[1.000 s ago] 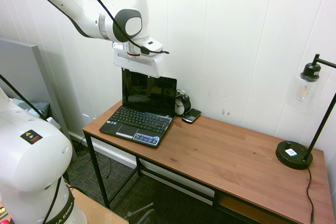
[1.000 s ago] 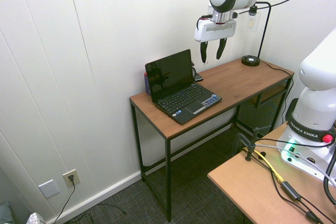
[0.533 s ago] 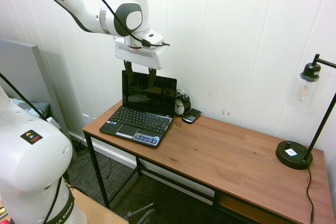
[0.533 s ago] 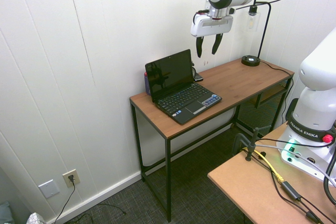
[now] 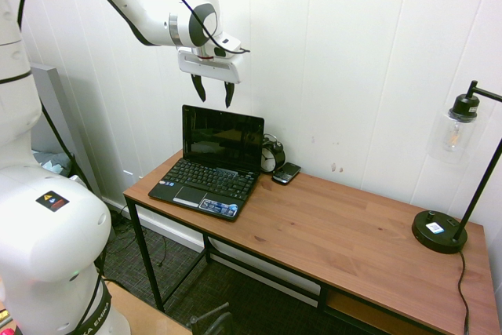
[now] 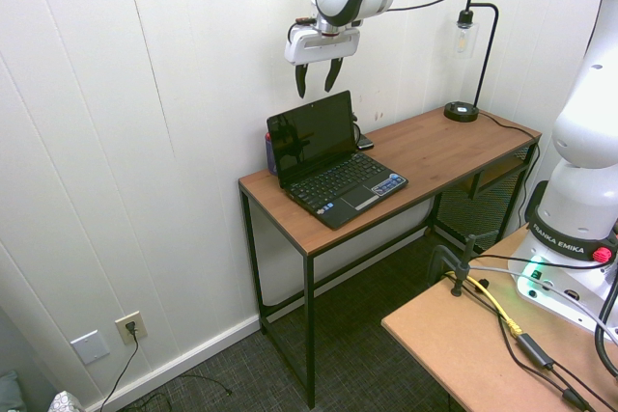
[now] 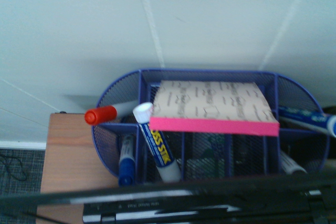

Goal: Close the laptop lid

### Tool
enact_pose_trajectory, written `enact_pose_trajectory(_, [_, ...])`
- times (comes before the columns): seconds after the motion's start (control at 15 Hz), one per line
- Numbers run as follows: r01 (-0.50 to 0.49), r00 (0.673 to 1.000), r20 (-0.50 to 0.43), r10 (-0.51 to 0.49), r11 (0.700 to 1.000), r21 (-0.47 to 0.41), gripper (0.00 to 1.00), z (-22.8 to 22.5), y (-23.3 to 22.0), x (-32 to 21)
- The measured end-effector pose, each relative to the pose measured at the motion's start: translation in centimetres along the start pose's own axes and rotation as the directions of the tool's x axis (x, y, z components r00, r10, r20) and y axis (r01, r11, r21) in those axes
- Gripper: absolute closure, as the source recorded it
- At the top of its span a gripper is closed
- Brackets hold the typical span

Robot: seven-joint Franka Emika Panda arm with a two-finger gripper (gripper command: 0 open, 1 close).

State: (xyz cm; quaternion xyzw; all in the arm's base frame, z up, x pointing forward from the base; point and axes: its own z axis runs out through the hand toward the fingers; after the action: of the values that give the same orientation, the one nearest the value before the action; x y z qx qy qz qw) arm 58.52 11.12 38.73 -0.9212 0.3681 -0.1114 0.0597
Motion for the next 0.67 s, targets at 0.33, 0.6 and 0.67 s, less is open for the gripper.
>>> enact_pose_trajectory(0.33, [-0.002, 1.0, -0.005, 0.002, 1.0, 0.006, 1.0, 2.8, -3.8, 2.1])
enact_pose_trajectory(0.6, [-0.01, 1.0, -0.003, 0.01, 1.0, -0.01, 1.0, 3.6, -4.5, 2.5])
enact_pose_trajectory(0.67, [-0.015, 1.0, 0.002, 0.015, 1.0, -0.021, 1.0, 3.8, -4.5, 2.6])
